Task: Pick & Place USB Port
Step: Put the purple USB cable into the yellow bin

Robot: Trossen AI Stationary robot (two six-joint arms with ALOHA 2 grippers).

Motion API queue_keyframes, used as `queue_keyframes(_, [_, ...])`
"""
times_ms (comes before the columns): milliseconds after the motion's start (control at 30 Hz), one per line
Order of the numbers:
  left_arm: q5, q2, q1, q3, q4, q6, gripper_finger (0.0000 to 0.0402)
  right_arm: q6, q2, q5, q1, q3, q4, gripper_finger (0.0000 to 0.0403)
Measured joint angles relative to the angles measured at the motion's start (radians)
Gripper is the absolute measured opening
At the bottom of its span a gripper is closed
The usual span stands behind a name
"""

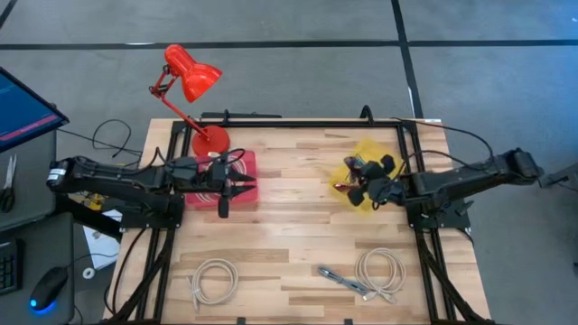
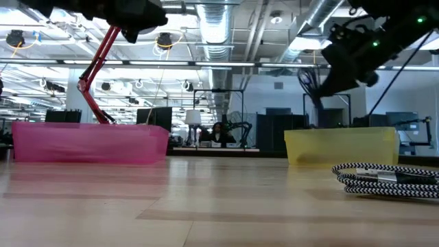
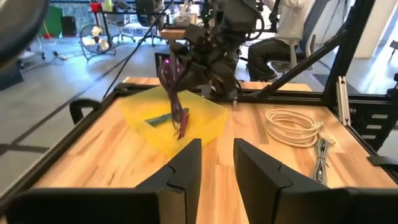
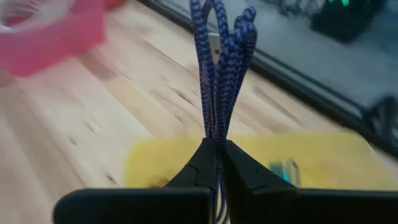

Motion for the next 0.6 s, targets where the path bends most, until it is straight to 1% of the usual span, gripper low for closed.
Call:
queue_keyframes(133, [-0.002, -0.019, 0.000, -0.025, 0.000, -0.025, 0.0092, 0.127, -0.052, -0.024, -0.016, 0.000, -0.166, 0.0000])
queue_keyframes(267, [-0.019, -0.026, 0.000, -0.036, 0.000, -0.029, 0.0092, 0.197, -0.066, -0.126, -0.036, 0.000, -0.245, 0.0000])
queue_keyframes(467, [-0.030, -0.026, 0.000, -0.043, 0.002, -0.029, 0.0092, 0.210, -0.055, -0.261, -0.082, 0.000, -0.282, 0.0000])
queue_keyframes(600, [-0.032, -0.026, 0.000, -0.043, 0.002, -0.029, 0.0092, 0.210, -0.055, -0.326, -0.126, 0.000, -0.315, 0.0000])
